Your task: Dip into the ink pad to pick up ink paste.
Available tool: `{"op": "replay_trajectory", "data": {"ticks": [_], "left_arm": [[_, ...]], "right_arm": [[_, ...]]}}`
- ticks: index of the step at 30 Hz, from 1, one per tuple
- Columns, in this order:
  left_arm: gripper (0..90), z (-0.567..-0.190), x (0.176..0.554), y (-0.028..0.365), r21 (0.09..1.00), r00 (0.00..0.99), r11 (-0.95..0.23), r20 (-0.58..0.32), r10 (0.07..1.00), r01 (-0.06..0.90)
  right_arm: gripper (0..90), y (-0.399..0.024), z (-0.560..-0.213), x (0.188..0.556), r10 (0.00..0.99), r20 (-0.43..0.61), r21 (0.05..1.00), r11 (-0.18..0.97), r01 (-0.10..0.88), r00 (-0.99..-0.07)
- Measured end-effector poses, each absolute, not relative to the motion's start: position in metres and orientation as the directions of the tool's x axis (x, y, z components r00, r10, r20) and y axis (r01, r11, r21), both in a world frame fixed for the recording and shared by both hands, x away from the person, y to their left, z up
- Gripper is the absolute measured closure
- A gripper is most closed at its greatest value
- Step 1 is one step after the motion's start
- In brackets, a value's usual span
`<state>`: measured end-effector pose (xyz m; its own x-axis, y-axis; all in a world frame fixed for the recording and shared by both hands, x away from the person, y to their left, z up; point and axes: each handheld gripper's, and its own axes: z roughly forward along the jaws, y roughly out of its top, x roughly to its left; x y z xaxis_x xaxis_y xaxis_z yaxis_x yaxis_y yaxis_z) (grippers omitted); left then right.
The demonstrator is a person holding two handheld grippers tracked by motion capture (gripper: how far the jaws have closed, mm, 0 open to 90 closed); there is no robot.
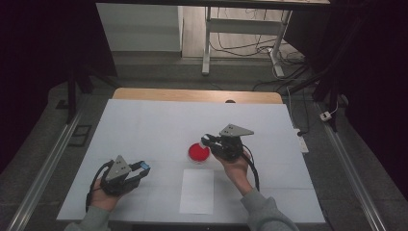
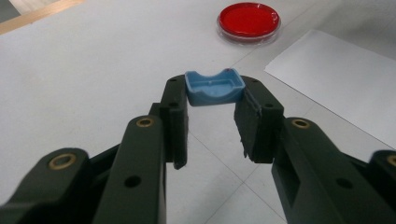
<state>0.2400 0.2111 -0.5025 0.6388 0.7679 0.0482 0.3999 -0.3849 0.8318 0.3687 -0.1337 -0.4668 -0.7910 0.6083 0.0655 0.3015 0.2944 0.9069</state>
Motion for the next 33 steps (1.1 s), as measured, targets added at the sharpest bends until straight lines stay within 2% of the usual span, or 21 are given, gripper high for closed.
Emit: {"op": "replay_trajectory", "data": {"ticks": [33], "left_arm": [[64.8,-0.503,0.241,0.212,0.831,0.637,-0.384,0.047,0.769,0.402]], "right_arm": [[75.3,-0.154,-0.454,0.352,0.601,0.066,0.916,0.28,0.287,-0.797]]}}
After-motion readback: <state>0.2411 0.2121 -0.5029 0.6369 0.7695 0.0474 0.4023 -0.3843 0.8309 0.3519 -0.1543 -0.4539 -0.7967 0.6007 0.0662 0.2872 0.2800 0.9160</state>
